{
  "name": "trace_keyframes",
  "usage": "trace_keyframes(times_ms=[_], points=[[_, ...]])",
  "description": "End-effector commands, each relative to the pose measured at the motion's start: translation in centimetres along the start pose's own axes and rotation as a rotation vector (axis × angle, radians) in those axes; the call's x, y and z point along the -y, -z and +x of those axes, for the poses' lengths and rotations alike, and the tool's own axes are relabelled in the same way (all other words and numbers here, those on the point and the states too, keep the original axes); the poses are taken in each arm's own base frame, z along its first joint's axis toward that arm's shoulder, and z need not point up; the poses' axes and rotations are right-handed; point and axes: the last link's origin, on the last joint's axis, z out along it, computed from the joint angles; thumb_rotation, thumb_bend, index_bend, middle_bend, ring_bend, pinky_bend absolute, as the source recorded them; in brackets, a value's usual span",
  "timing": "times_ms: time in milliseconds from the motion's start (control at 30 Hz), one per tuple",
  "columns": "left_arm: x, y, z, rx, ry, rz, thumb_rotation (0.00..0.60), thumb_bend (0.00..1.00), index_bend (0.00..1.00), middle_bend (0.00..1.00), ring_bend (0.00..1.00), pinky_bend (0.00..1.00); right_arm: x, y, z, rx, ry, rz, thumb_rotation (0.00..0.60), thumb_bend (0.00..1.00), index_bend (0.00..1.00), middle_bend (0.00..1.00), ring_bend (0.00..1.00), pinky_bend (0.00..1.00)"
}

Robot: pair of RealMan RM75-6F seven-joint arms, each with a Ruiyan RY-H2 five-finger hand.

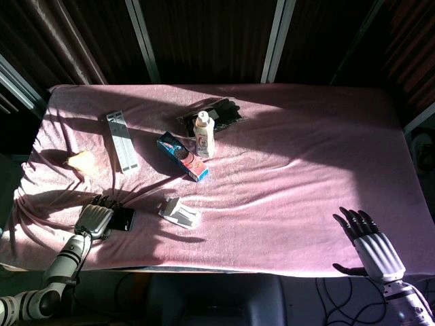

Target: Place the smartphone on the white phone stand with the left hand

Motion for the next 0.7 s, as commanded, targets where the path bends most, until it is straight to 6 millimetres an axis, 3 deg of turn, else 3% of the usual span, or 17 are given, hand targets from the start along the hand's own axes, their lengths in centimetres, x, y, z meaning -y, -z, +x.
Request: trace_keyframes(times_ms=[33,200,267,367,500,700], points=[[0.14,-0.17,-0.12,0.011,-0.003,0.004,0.6,0.36,0.35,0.41,0.09,0.0,-0.01,0.04,0.04,-0.002,-0.002,0.0,0.6,0.11,0.0,0.0,0.0,0.0],[0.17,-0.61,-0.3,0.028,-0.015,0.008,0.6,0.36,0.41,0.46,0.13,0.0,-0.16,0.11,0.08,-0.002,-0.001,-0.006,0.6,0.11,0.0,0.0,0.0,0.0],[0.19,-0.71,-0.28,0.026,-0.024,0.009,0.6,0.36,0.48,0.52,0.17,0.0,-0.16,0.13,0.12,-0.004,-0.003,-0.006,0.6,0.11,0.0,0.0,0.0,0.0],[0.16,-0.79,-0.32,0.021,-0.041,0.009,0.6,0.36,0.68,0.73,0.31,0.0,-0.21,0.15,0.15,-0.005,-0.003,-0.006,0.6,0.11,0.0,0.0,0.0,0.0],[-0.03,-0.89,-0.03,-0.042,-0.044,0.003,0.6,0.38,0.82,0.88,0.46,0.0,-0.21,0.17,0.14,-0.005,-0.003,-0.006,0.6,0.11,0.0,0.0,0.0,0.0],[0.44,-0.19,0.4,-0.14,0.024,-0.026,0.6,0.4,0.88,0.97,0.55,0.0,-0.21,0.2,0.16,-0.006,-0.004,-0.006,0.6,0.11,0.0,0.0,0.0,0.0]])
